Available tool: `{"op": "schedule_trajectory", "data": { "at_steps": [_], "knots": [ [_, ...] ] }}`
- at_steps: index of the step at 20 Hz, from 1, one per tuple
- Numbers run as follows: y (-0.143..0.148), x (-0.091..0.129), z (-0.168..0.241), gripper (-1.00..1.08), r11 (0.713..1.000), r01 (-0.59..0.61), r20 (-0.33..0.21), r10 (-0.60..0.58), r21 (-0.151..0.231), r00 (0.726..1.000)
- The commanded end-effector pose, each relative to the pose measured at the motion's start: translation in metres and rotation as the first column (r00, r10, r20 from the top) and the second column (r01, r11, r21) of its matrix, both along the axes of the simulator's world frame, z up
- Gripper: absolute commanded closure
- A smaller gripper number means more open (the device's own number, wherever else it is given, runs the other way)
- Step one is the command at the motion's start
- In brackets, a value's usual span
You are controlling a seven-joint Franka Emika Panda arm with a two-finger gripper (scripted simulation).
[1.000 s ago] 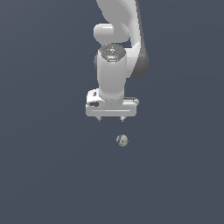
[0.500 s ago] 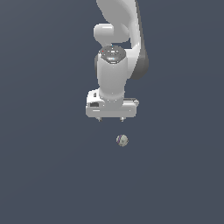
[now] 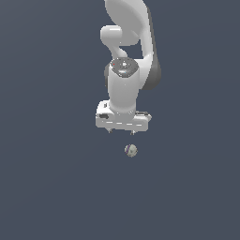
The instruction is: Pick up the object and move it to a goal position.
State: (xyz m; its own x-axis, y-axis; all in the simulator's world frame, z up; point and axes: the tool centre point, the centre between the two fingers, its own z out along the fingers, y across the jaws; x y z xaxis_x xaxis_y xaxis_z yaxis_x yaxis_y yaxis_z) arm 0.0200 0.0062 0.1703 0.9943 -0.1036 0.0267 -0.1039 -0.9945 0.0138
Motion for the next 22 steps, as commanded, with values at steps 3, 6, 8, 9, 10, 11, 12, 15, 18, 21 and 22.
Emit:
{"op": "schedule_trajectory", "data": {
  "at_steps": [3, 6, 8, 9, 10, 11, 12, 15, 18, 21, 22],
  "knots": [
    [0.009, 0.005, -0.014, -0.92, 0.996, 0.087, -0.004, -0.087, 0.007, 0.996],
    [0.016, 0.008, -0.026, -0.92, 0.987, 0.158, -0.007, -0.158, 0.011, 0.987],
    [0.021, 0.011, -0.034, -0.92, 0.979, 0.205, -0.010, -0.205, 0.013, 0.979],
    [0.023, 0.012, -0.038, -0.92, 0.973, 0.229, -0.011, -0.229, 0.014, 0.973],
    [0.026, 0.013, -0.042, -0.92, 0.967, 0.253, -0.012, -0.252, 0.015, 0.968],
    [0.028, 0.014, -0.046, -0.92, 0.961, 0.276, -0.014, -0.275, 0.016, 0.961],
    [0.030, 0.015, -0.049, -0.92, 0.955, 0.298, -0.015, -0.297, 0.016, 0.955],
    [0.037, 0.017, -0.060, -0.92, 0.935, 0.355, -0.018, -0.355, 0.017, 0.935],
    [0.042, 0.018, -0.068, -0.92, 0.916, 0.401, -0.021, -0.401, 0.017, 0.916],
    [0.045, 0.019, -0.075, -0.92, 0.899, 0.437, -0.023, -0.436, 0.017, 0.900],
    [0.046, 0.020, -0.077, -0.92, 0.895, 0.446, -0.023, -0.446, 0.017, 0.895]
  ]
}}
